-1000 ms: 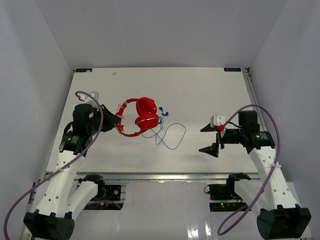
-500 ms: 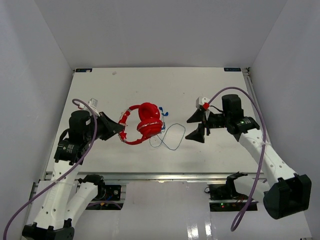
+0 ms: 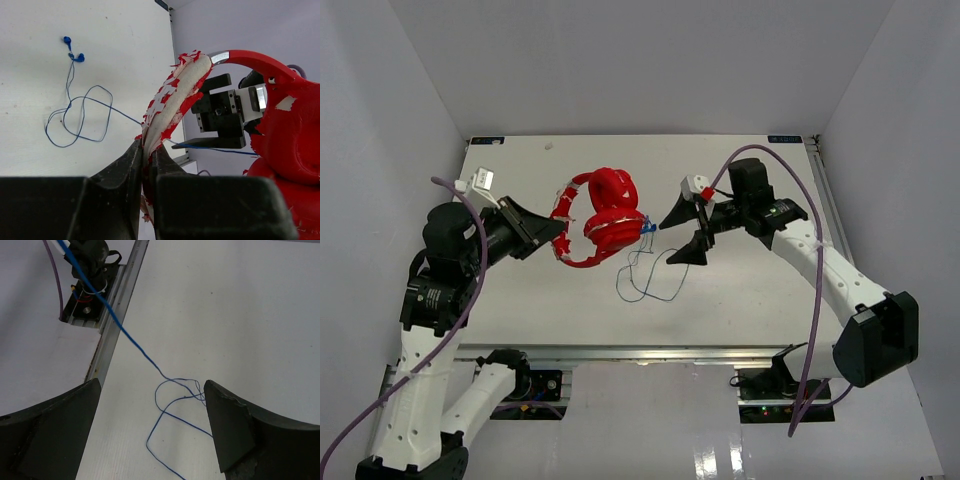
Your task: Wrap the headphones
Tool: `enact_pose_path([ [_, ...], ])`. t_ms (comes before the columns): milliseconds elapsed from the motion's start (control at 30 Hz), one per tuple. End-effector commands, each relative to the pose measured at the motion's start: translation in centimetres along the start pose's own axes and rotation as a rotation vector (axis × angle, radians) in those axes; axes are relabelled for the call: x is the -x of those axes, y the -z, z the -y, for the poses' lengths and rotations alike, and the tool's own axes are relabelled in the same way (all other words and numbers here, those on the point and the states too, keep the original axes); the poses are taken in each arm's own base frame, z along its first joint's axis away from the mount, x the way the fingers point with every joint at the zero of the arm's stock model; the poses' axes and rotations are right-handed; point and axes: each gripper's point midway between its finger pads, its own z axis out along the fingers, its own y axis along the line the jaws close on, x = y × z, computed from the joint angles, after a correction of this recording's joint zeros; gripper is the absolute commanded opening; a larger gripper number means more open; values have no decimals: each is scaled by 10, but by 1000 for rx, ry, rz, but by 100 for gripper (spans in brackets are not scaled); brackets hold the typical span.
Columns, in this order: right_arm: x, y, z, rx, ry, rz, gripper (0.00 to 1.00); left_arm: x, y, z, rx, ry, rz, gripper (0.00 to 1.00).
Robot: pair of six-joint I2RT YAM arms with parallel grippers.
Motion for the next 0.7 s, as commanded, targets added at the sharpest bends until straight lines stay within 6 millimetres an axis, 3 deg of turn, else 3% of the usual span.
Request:
enact_pose_path([
  [0,14,-20,-14,73,65,14,90,13,2,32,-95,35,5,0],
  [300,23,-54,-9,120,110,30,100,27,2,58,-149,75,7,0],
  [500,19,-63,7,54,88,31,81,32,7,69,-181,117,23,0],
  [667,16,-65,1,77,48,53,59,41,16,82,-217,150,63,0],
])
